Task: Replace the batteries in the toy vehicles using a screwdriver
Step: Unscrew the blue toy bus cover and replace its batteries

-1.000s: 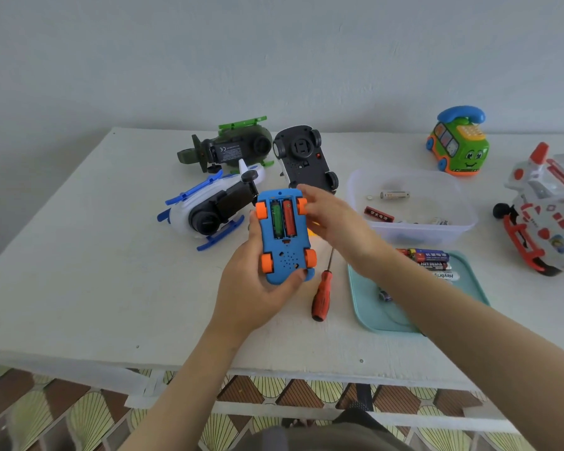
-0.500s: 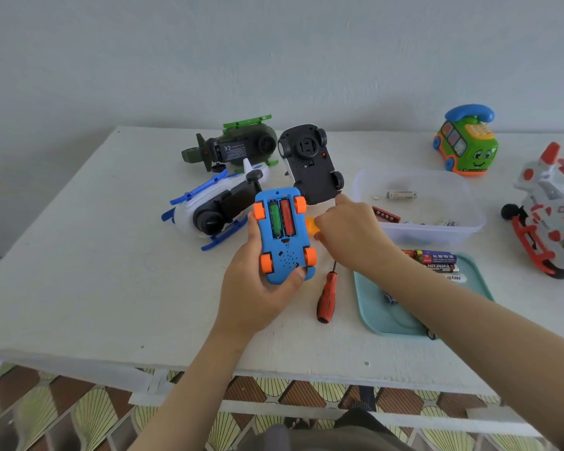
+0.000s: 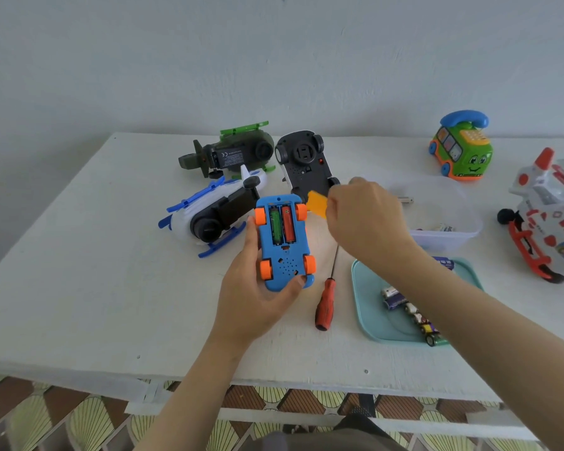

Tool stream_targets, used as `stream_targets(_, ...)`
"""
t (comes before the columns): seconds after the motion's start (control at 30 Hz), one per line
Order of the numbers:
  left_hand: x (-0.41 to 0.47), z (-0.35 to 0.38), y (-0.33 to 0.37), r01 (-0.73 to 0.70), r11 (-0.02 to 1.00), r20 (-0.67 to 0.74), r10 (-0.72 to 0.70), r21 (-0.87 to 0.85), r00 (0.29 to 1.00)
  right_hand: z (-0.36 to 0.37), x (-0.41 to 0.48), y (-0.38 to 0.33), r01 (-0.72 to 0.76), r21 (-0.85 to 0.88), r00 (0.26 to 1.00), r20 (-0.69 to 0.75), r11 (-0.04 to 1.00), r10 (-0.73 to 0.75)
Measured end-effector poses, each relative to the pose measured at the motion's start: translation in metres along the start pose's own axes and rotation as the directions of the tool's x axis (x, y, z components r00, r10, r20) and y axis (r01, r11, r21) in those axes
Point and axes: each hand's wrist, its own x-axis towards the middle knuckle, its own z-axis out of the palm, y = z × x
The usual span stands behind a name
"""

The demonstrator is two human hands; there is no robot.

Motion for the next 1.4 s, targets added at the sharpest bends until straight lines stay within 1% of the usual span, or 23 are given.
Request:
stream_targets(0.07, 0.0, 0.0, 0.002, 0.01, 1.0, -0.005, -0.01, -0.02, 1.0, -0.008, 0.001, 0.003, -0.04, 0.17, 0.997, -0.065, 0.985, 0.052)
stream_targets(0.1, 0.0, 0.0, 0.002, 0.008, 1.0, -0.007, -0.008, -0.027, 1.0, -0.012, 0.001, 0.003, -0.055, 0.323, 0.994, -0.07, 0.945, 0.082)
stream_targets(0.13, 0.0, 0.0, 0.003, 0.003, 0.999, -0.006, -0.003, -0.033, 1.0, -0.014, 0.001, 0.003, -0.078, 0.506, 0.992, -0.047, 0.859, 0.117)
stream_targets(0.17, 0.0, 0.0, 0.003, -0.003, 0.999, -0.006, 0.003, -0.036, 1.0, -0.017, 0.0, 0.001, -0.122, 0.663, 0.989, 0.02, 0.739, 0.145)
stream_targets(0.2, 0.0, 0.0, 0.003, -0.009, 0.999, -0.005, 0.009, -0.038, 1.0, -0.019, -0.002, -0.001, -0.185, 0.771, 0.982, 0.114, 0.61, 0.153)
stream_targets(0.23, 0.0, 0.0, 0.002, -0.016, 0.999, -0.006, 0.016, -0.036, 1.0, -0.019, -0.004, -0.002, -0.262, 0.831, 0.965, 0.221, 0.491, 0.142)
stream_targets(0.27, 0.0, 0.0, 0.002, -0.023, 0.999, -0.006, 0.022, -0.031, 1.0, -0.017, -0.006, -0.004, -0.337, 0.852, 0.941, 0.317, 0.401, 0.117)
stream_targets(0.3, 0.0, 0.0, 0.002, -0.027, 0.999, -0.004, 0.027, -0.025, 1.0, -0.016, -0.008, -0.005, -0.397, 0.848, 0.916, 0.388, 0.35, 0.099)
stream_targets(0.33, 0.0, 0.0, 0.001, -0.029, 0.999, -0.001, 0.029, -0.02, 1.0, -0.013, -0.01, -0.007, -0.437, 0.834, 0.896, 0.435, 0.338, 0.085)
stream_targets(0.37, 0.0, 0.0, 0.001, -0.03, 0.999, 0.001, 0.03, -0.016, 1.0, -0.009, -0.012, -0.009, -0.461, 0.817, 0.882, 0.463, 0.347, 0.081)
stream_targets(0.43, 0.0, -0.001, 0.001, -0.029, 0.999, -0.002, 0.029, -0.012, 1.0, -0.002, -0.015, -0.012, -0.466, 0.801, 0.877, 0.473, 0.376, 0.08)
stream_targets(0.6, -0.001, -0.001, -0.002, -0.039, 0.999, -0.003, 0.038, -0.025, 0.999, 0.003, -0.016, -0.017, -0.41, 0.809, 0.903, 0.426, 0.422, 0.062)
stream_targets(0.77, 0.0, -0.001, -0.003, -0.049, 0.998, 0.004, 0.049, -0.033, 0.999, 0.005, -0.016, -0.02, -0.367, 0.819, 0.927, 0.359, 0.44, 0.105)
stream_targets(0.93, 0.001, 0.0, -0.003, -0.065, 0.997, 0.001, 0.065, -0.031, 0.998, 0.003, -0.016, -0.02, -0.332, 0.812, 0.941, 0.322, 0.48, 0.106)
stream_targets(1.13, 0.0, -0.001, -0.004, -0.07, 0.997, 0.005, 0.07, -0.041, 0.998, 0.004, -0.016, -0.022, -0.345, 0.823, 0.938, 0.314, 0.451, 0.145)
stream_targets(1.23, 0.0, -0.002, -0.004, -0.071, 0.996, 0.007, 0.071, -0.047, 0.997, 0.004, -0.015, -0.023, -0.411, 0.827, 0.911, 0.383, 0.383, 0.151)
stream_targets(1.27, 0.0, -0.001, -0.003, -0.072, 0.996, 0.008, 0.072, -0.053, 0.997, 0.004, -0.015, -0.023, -0.421, 0.826, 0.907, 0.395, 0.375, 0.148)
stream_targets(1.4, 0.001, -0.001, 0.001, -0.083, 0.995, 0.008, 0.084, -0.06, 0.996, 0.005, -0.014, -0.025, -0.398, 0.812, 0.917, 0.365, 0.426, 0.162)
